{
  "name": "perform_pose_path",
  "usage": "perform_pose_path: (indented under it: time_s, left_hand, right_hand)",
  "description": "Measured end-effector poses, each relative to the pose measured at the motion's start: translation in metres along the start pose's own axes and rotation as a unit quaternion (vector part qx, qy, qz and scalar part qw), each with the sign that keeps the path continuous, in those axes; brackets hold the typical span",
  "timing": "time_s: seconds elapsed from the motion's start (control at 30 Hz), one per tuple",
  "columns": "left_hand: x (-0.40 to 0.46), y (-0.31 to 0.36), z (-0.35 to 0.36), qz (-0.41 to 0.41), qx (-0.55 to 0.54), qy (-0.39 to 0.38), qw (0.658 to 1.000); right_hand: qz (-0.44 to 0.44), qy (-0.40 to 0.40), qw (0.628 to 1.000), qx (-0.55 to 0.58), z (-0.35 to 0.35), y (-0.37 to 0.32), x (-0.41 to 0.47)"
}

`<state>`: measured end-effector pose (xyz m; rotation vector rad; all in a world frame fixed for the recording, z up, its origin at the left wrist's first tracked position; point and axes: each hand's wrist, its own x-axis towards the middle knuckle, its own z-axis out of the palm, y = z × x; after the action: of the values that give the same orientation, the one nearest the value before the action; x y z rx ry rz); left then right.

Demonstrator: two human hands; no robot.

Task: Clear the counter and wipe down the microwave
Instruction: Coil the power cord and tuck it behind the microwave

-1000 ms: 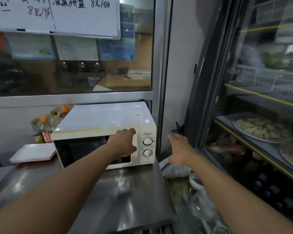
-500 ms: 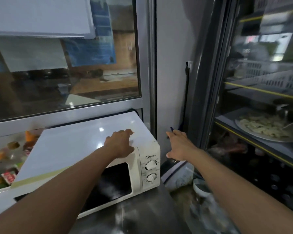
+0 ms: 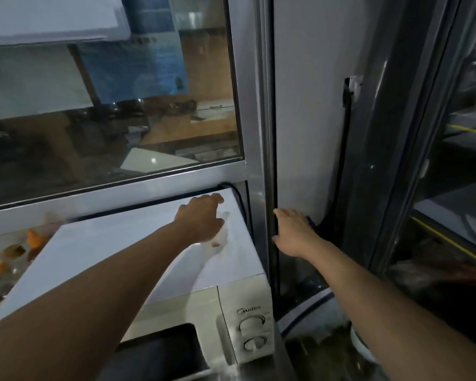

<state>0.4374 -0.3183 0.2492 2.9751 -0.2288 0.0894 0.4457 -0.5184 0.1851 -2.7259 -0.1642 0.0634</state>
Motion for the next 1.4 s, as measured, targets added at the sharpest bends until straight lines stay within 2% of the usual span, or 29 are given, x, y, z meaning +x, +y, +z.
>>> perform_pose_path:
  time_s: [0.47,0.8,1.03,1.27,1.4]
  left_hand:
    - [0.095,0.000,0.027,-0.043,0.026,0.046,0.998]
    - [0.111,-0.013,0.044,-0.030,0.029,0.062,0.997]
    - [0.111,-0.014,0.047,-0.026,0.030,0.073,0.997]
    - [0.113,-0.011,0.045,-0.019,0.026,0.071,0.997]
    - [0.119,-0.001,0.044,-0.008,0.027,0.065,0.997]
  right_hand:
    - [-0.035,-0.059,0.990,0.127,0.058,0.039,0.131]
    - [-0.055,-0.027,0.963,0.261,0.102,0.025,0.170]
    - [-0.044,-0.054,0.938,0.340,0.123,0.025,0.180]
    - [0.012,-0.020,0.941,0.337,0.133,0.037,0.180]
    - [0.027,0.021,0.945,0.325,0.109,0.054,0.176]
